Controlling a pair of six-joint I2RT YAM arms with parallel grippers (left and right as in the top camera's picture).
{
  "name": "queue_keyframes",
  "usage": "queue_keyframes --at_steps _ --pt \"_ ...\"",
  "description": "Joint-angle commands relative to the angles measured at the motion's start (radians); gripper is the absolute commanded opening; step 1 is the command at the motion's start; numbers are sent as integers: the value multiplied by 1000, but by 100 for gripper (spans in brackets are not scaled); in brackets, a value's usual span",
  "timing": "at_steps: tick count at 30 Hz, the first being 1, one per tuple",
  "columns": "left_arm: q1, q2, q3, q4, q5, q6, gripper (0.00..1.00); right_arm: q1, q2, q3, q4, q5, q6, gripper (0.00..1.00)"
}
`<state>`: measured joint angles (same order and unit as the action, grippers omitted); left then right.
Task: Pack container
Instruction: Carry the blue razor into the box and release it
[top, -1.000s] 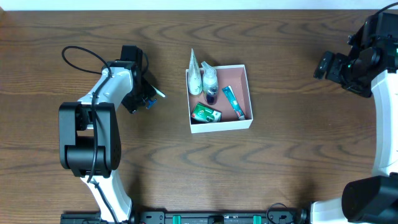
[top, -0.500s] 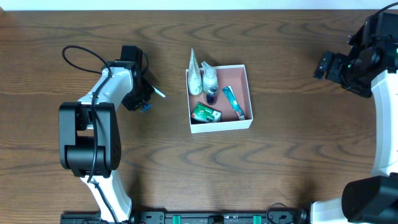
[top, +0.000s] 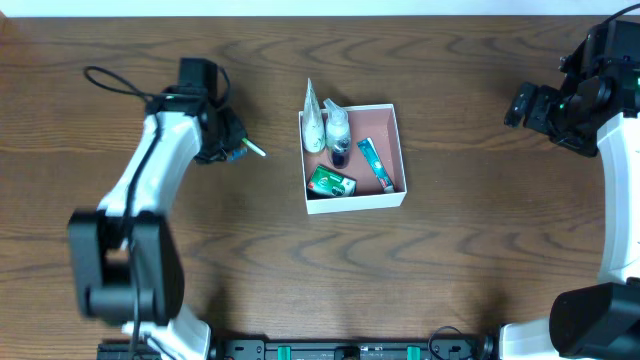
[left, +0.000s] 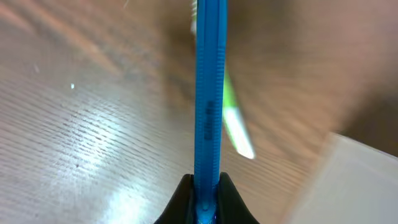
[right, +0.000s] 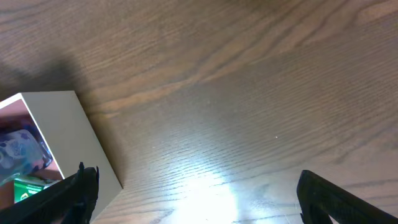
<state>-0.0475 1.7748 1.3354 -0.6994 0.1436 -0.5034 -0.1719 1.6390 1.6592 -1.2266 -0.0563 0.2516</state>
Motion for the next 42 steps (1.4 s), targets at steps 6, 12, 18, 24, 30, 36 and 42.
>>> queue_keyframes --at_steps 6,12,18,24,30,36,42 --pt "-59 -353 5 6 167 141 6 0 2 7 0 -3 -10 99" --pt "-267 -470 5 65 164 154 6 0 2 7 0 -3 -10 99" --pt "-494 -408 5 138 57 178 6 0 2 7 0 -3 -10 99" --pt "-608 -249 5 177 12 177 6 0 2 7 0 -3 -10 99" --pt "-643 -94 5 253 12 164 6 1 2 7 0 -3 -10 99" --pt "-643 0 5 274 -42 95 6 1 2 7 0 -3 -10 99" --pt "-643 53 5 276 -108 34 6 1 2 7 0 -3 -10 99"
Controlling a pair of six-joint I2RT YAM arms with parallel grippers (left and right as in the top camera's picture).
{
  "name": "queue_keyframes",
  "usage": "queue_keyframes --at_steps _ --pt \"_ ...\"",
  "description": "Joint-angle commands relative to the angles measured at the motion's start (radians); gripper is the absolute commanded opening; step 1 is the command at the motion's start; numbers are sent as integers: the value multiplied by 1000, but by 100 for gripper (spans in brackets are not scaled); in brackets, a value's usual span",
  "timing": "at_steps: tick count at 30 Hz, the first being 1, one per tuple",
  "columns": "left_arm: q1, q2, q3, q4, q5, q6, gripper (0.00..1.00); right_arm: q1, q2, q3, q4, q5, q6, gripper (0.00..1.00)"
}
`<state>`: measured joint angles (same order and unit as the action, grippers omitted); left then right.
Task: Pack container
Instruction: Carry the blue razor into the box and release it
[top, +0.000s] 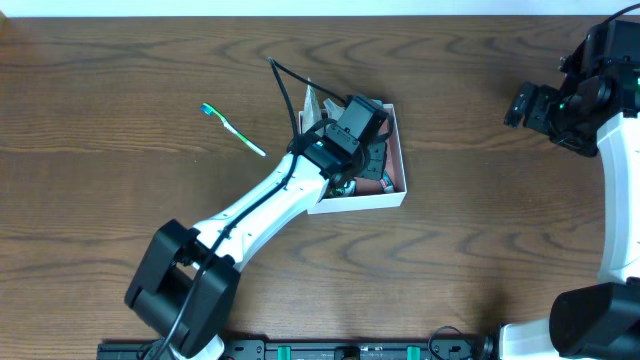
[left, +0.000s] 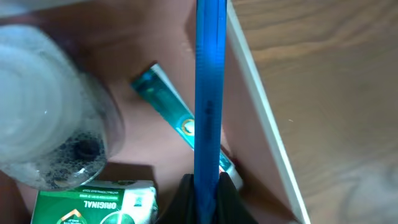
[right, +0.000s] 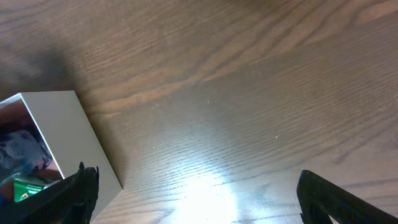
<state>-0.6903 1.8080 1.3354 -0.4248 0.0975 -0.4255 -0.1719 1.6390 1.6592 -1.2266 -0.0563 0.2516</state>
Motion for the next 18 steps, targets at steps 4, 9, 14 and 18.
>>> queue_keyframes --at_steps 4,9,14,18 --pt "0 37 5 1 -116 -44 6 1 2 7 0 -3 -10 99" --pt "0 48 5 6 -129 -44 17 1 2 7 0 -3 -10 99" --pt "0 45 5 23 -128 -44 35 1 2 7 0 -3 -10 99" --pt "0 35 7 24 -127 -44 37 1 2 7 0 -3 -10 99"
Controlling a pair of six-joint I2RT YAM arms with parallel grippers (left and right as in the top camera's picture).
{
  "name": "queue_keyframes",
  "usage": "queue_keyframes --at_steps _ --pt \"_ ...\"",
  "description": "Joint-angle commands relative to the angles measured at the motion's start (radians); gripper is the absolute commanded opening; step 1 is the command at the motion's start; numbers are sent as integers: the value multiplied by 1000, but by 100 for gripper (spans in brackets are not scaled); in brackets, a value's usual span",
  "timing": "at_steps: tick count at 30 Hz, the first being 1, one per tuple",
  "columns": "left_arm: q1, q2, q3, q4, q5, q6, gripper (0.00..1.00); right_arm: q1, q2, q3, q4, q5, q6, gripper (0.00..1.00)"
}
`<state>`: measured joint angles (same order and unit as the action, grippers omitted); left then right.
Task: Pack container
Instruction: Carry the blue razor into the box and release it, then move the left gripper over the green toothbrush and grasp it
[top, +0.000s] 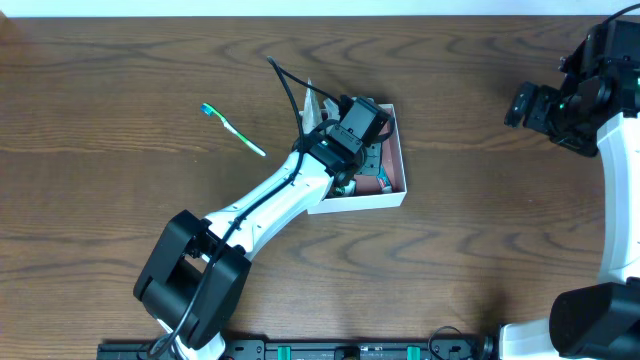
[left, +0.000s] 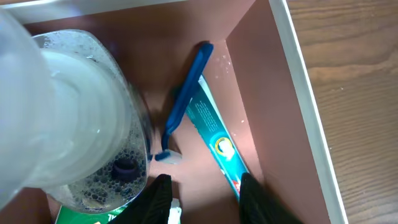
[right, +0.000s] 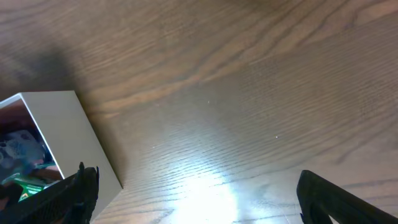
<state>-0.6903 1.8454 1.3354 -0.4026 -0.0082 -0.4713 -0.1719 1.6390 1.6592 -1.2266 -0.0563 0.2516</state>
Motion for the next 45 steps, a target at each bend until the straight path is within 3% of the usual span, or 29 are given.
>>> queue_keyframes --at_steps 1,9,15,22,24,27,32,39,45 --pt "0 -8 9 2 -18 2 37 1 2 7 0 -3 -10 99" --pt "-2 -141 53 1 143 6 37 1 2 7 0 -3 -10 99" --pt "-1 -366 53 -54 136 73 37 1 2 7 0 -3 -10 99" --pt "19 -579 53 -240 -212 82 38 1 2 7 0 -3 -10 99" --pt "50 -595 52 -288 -317 81 46 1 2 7 0 -3 -10 99" --pt "129 -578 46 -322 -392 81 50 1 2 7 0 -3 -10 99" --pt "299 -470 35 -319 -391 31 55 1 2 7 0 -3 -10 99" --pt "441 -220 35 -221 -186 24 55 1 2 7 0 -3 -10 99" --pt "470 -53 35 -163 -156 -12 55 1 2 7 0 -3 -10 99"
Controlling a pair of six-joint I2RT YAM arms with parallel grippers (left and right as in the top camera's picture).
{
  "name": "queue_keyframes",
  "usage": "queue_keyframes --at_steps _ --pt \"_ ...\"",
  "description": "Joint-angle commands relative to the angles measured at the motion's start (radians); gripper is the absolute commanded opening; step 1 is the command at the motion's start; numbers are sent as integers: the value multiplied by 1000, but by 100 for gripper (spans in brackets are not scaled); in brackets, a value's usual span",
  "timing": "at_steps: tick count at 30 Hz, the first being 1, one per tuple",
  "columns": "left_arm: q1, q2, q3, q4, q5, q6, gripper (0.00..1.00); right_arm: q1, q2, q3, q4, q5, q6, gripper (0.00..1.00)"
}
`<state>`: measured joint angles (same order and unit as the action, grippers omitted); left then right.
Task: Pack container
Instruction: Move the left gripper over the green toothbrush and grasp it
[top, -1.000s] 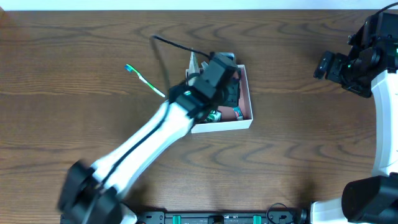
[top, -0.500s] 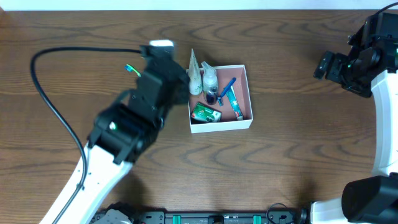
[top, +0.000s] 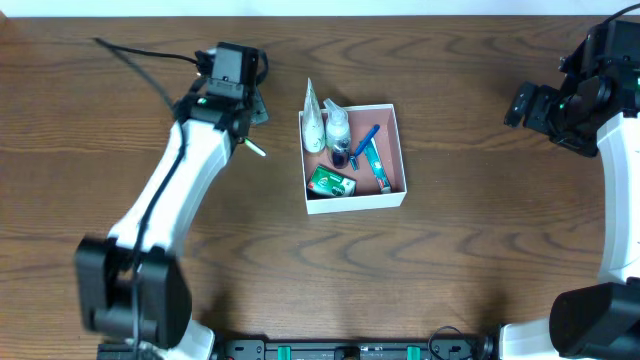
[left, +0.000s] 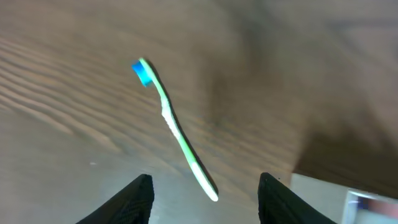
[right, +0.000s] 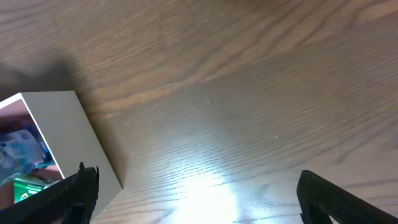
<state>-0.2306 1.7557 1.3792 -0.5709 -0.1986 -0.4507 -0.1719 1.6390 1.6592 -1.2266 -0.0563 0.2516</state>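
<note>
The white box (top: 396, 150) stands mid-table and holds a blue razor (top: 366, 138), a toothpaste tube (top: 377, 167), a green packet (top: 331, 182), a clear bottle (top: 338, 128) and a white tube (top: 313, 120). Left of it on the table lies a green toothbrush (left: 176, 130) with a blue head; in the overhead view only its handle end (top: 257, 150) shows. My left gripper (top: 245, 110) hovers above it, open (left: 208, 200) and empty. My right gripper (top: 525, 105) is far right, open (right: 199, 199) over bare table.
The wooden table (top: 480, 260) spreads all round the box. The box corner (right: 56, 130) shows at the left edge of the right wrist view. A black cable (top: 140, 55) trails from the left arm at the back left.
My left gripper was open inside the box above the razor lying there. It is now out of the box, left of it, open over the toothbrush. The right arm has not moved.
My left gripper was shut on the blue razor beside the toothbrush, left of the box. Then it held the razor inside the box. Then it stood open with the razor lying by the toothpaste. Now it hangs open over the toothbrush.
</note>
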Motion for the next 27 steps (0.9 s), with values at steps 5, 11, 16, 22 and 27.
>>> queue_keyframes --at_steps 5,11,16,22,27 --pt "34 107 -9 5 34 -79 55 1 2 7 0 -3 -10 99" --pt "51 170 -9 9 58 -94 55 1 2 7 0 -3 -10 99" --pt "51 217 -9 13 62 -95 55 1 2 7 0 -3 -10 99" --pt "51 267 -10 18 85 -102 55 1 2 7 0 -3 -10 99" --pt "51 283 -10 19 88 -106 55 1 2 7 0 -3 -10 99"
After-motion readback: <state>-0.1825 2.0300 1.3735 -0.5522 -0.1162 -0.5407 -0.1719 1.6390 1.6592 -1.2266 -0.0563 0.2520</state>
